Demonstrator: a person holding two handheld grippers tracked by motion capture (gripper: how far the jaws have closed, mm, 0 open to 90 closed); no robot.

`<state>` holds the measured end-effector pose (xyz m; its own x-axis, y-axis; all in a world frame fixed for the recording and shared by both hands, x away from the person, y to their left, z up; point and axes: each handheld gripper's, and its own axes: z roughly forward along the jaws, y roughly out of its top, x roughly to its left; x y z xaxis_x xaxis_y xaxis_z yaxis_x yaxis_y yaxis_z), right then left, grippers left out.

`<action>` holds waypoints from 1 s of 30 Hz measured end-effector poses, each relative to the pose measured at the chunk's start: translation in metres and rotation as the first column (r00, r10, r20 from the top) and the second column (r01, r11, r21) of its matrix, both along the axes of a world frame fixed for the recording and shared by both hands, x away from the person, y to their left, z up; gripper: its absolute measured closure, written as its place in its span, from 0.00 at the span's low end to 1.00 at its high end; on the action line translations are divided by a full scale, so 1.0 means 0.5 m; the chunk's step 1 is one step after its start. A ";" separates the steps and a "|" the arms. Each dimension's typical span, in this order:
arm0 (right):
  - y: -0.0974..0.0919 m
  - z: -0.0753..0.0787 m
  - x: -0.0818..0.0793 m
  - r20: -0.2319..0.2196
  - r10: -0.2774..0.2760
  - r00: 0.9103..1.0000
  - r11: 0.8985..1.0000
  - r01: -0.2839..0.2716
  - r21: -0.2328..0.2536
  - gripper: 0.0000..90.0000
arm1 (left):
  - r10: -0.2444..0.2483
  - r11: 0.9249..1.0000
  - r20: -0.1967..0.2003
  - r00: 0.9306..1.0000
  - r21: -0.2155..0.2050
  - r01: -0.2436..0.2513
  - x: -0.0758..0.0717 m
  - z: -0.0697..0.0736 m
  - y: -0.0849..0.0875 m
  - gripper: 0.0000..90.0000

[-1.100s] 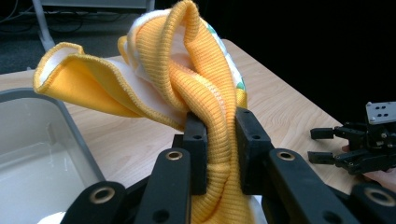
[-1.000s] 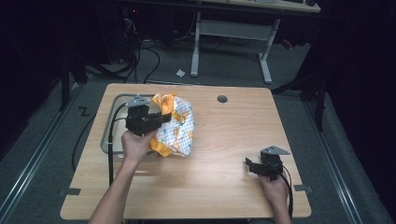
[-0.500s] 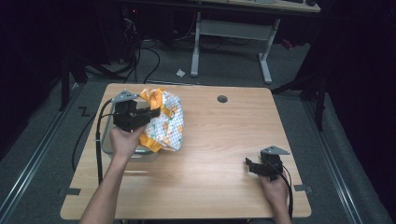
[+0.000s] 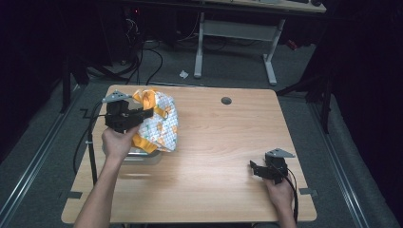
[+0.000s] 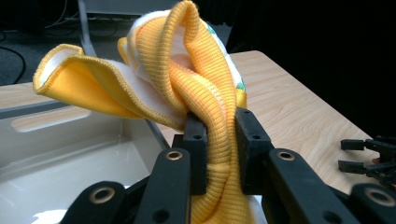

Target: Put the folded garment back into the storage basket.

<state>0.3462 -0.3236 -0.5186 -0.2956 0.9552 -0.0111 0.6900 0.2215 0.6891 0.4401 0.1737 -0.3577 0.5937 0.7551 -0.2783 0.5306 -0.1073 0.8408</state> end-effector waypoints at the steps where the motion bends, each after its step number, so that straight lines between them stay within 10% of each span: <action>1: 0.000 0.000 0.000 0.000 0.000 1.000 1.000 0.000 0.000 0.30 | 0.003 1.000 0.000 1.000 0.000 -0.003 0.000 0.001 0.003 0.85; 30: 0.000 0.000 0.000 -0.001 -0.001 1.000 1.000 0.001 0.001 0.30 | 0.059 0.997 -0.028 0.998 0.059 -0.057 0.019 -0.016 0.049 0.85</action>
<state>0.3462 -0.3235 -0.5185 -0.2947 0.9555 -0.0101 0.6907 0.2203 0.6888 0.4497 0.1980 -0.3656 0.5404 0.8035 -0.2495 0.5616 -0.1236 0.8181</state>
